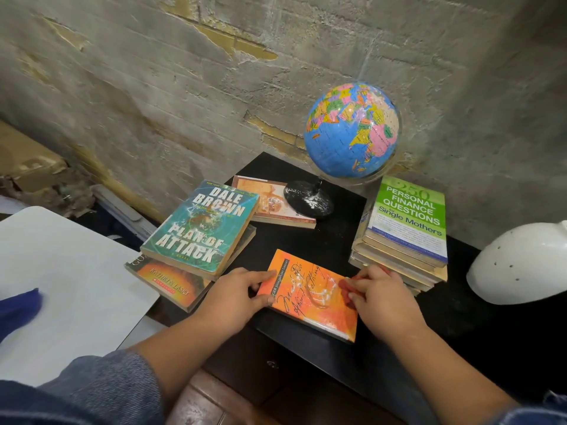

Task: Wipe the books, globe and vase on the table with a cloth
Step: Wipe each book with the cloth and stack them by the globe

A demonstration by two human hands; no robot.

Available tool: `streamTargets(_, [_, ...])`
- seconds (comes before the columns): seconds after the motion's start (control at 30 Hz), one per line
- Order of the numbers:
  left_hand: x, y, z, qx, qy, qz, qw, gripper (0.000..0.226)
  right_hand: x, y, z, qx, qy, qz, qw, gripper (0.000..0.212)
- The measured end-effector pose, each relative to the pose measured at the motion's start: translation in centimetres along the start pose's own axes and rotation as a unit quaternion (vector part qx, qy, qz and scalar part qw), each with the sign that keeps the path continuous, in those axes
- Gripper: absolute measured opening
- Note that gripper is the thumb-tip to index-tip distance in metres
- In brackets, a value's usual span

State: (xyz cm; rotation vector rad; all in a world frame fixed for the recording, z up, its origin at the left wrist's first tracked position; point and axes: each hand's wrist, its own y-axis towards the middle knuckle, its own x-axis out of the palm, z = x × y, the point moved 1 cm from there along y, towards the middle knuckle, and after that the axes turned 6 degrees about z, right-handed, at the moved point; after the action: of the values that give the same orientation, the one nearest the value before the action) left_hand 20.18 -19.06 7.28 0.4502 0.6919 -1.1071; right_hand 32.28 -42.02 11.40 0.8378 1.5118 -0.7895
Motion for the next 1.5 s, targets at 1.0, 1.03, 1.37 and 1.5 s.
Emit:
streamTargets(1.0, [0.2, 0.0, -0.3, 0.004, -0.003, 0.002, 1.0, 0.053, 0.3, 0.0, -2.2, -0.072, 0.034, -0.049, 0.996, 0.033])
streamTargets(1.03, [0.2, 0.1, -0.3, 0.004, -0.004, 0.003, 1.0, 0.053, 0.1, 0.1, -2.1, -0.047, 0.045, -0.037, 0.997, 0.032])
streamTargets(1.37, [0.1, 0.0, -0.3, 0.01, 0.004, 0.008, 1.0, 0.053, -0.4, -1.1, -3.4, 0.006, -0.011, -0.012, 1.0, 0.039])
streamTargets(1.5, [0.2, -0.1, -0.3, 0.012, 0.006, 0.008, 1.0, 0.053, -0.1, -1.8, -4.8, -0.039, -0.003, -0.016, 0.999, 0.036])
